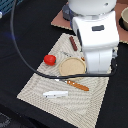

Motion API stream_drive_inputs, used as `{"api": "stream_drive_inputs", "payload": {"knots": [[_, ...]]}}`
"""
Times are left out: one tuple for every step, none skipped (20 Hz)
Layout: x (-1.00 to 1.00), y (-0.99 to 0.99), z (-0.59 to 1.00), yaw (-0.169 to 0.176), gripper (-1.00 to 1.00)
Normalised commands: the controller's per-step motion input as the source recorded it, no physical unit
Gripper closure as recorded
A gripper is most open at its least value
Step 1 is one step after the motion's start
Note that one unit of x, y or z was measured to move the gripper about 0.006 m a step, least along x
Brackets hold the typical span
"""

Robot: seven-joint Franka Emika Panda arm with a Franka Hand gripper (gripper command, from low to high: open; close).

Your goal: Interact with the objects in diverse but meaningful ways.

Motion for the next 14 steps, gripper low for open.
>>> {"api": "stream_drive_inputs", "payload": {"knots": [[-0.08,-0.12,-0.26,0.04,-1.0],[-0.19,-0.16,-0.3,0.032,-1.0],[-0.26,-0.23,-0.26,0.031,-1.0],[-0.35,-0.33,-0.24,0.027,-1.0],[-0.43,-0.39,-0.27,0.025,-1.0],[-0.42,-0.39,-0.28,0.025,-1.0],[-0.38,-0.39,-0.27,0.026,-1.0],[-0.35,-0.35,-0.25,0.028,-1.0],[-0.33,-0.2,-0.2,0.018,-1.0],[-0.25,-0.14,-0.14,0.02,-1.0],[-0.2,-0.07,-0.07,0.028,-1.0],[-0.22,0.0,-0.01,0.028,-1.0],[-0.24,0.02,0.0,0.043,-1.0],[-0.23,0.28,0.0,0.044,-1.0]]}}
